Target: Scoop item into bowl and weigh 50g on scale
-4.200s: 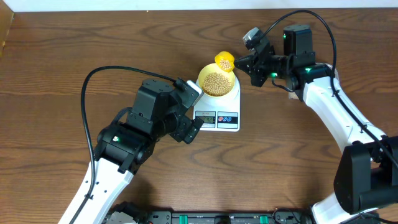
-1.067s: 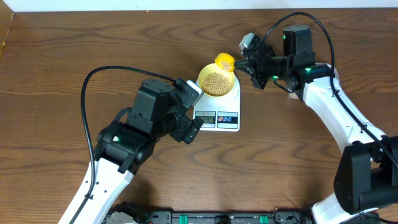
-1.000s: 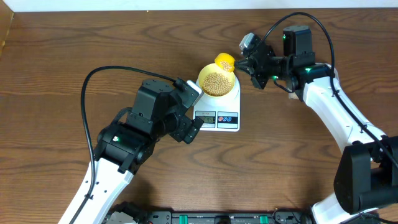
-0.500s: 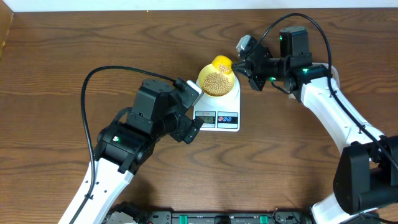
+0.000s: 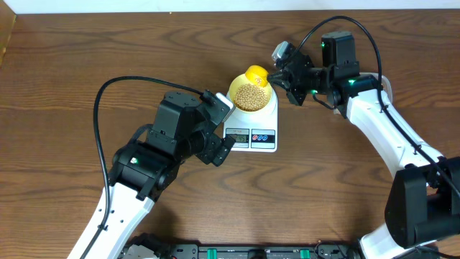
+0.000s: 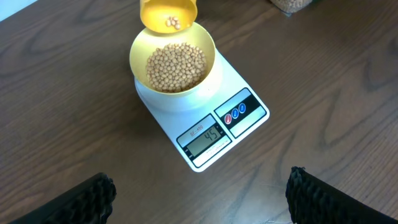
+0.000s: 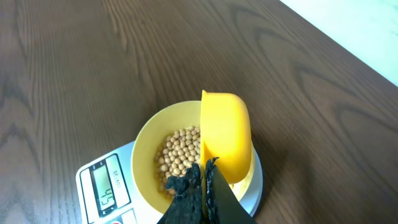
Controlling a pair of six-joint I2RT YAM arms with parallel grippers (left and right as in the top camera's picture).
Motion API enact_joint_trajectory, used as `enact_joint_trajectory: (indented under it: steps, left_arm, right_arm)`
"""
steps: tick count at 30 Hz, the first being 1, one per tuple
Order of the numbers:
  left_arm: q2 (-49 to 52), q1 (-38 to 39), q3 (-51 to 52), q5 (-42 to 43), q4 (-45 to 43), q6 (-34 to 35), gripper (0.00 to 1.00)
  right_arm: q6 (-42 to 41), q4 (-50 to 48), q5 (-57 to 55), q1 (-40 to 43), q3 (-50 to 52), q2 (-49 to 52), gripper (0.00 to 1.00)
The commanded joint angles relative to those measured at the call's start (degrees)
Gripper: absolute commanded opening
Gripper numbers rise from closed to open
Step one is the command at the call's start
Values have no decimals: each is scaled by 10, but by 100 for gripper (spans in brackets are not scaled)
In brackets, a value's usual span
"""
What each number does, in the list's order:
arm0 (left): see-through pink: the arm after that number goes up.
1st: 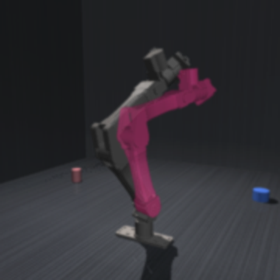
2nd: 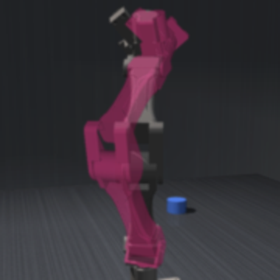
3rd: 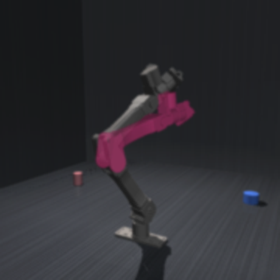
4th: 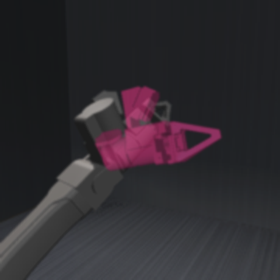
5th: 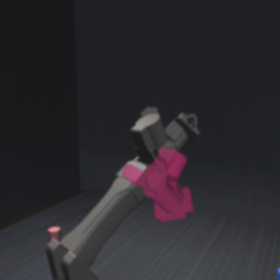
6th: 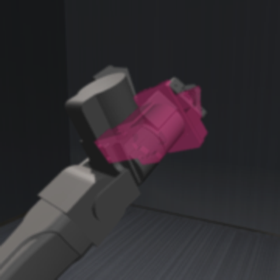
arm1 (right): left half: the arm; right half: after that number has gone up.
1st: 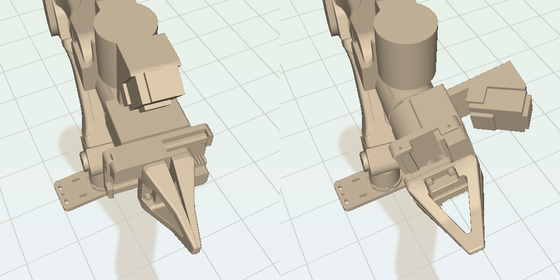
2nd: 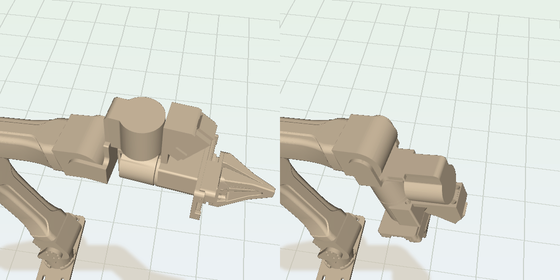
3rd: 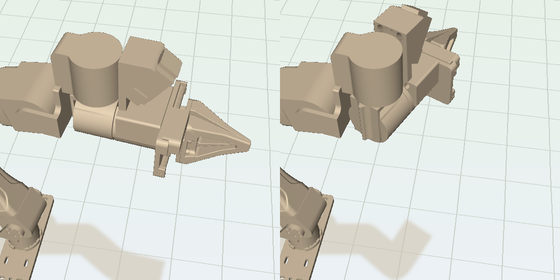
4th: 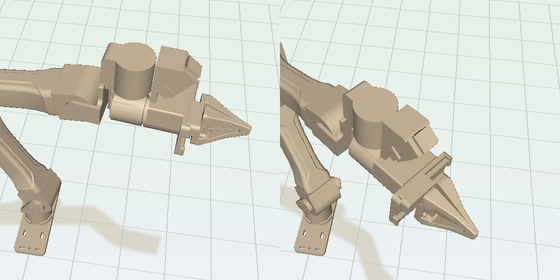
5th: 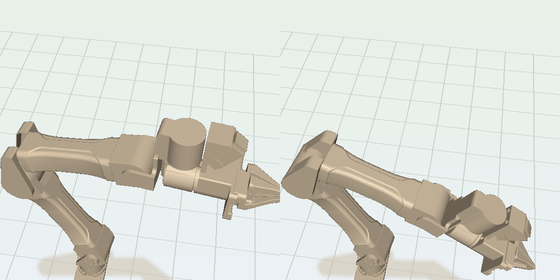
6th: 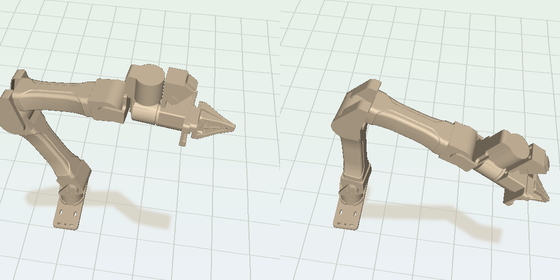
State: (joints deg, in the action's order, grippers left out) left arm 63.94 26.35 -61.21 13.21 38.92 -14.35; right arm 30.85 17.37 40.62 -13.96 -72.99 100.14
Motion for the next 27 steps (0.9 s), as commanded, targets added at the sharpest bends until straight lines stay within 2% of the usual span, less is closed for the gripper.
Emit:
enact_joint_trajectory:
  steps: [1,8,10,27]
  left_arm:
    - [-6,-3,-2,-2,0,5,90]
    - [-6,-3,-2,-2,0,5,90]
    - [-6,-3,-2,-2,0,5,90]
    - [-6,-3,-2,-2,0,5,90]
  right_arm:
    - [-36,2,2,-4,0,3,1]
    - [-193,2,7,-4,0,3,1]
    - [-211,2,18,-4,0,3,1]
    - [-210,0,15,-3,0,3,1]
